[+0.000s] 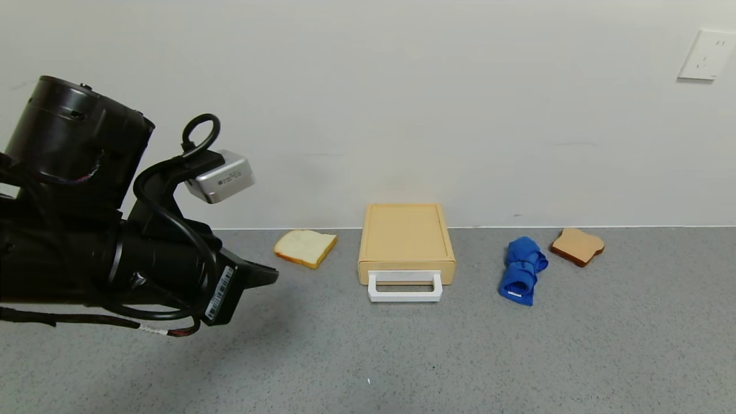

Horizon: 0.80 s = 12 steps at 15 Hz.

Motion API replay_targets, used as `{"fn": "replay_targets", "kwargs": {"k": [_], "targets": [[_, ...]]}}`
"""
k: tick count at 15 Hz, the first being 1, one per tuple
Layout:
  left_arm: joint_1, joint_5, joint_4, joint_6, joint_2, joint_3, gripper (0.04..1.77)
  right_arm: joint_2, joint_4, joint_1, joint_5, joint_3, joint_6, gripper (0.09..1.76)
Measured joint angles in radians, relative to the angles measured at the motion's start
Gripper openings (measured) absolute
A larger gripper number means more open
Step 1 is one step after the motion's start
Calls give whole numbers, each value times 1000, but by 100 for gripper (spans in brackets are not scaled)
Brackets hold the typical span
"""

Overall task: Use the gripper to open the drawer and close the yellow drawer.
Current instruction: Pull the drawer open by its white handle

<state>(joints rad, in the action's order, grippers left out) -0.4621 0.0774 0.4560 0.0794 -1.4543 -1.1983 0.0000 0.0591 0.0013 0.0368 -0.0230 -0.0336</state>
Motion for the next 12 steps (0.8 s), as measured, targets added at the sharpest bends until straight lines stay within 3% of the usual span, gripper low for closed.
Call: {"fn": "replay_targets", "kwargs": {"k": [7,12], "targets": [[-25,60,-40,-3,-36,-2,11,0,0,0,0,0,0,170],[-96,61,-63,-30,-124,-31,11,0,0,0,0,0,0,170]]}}
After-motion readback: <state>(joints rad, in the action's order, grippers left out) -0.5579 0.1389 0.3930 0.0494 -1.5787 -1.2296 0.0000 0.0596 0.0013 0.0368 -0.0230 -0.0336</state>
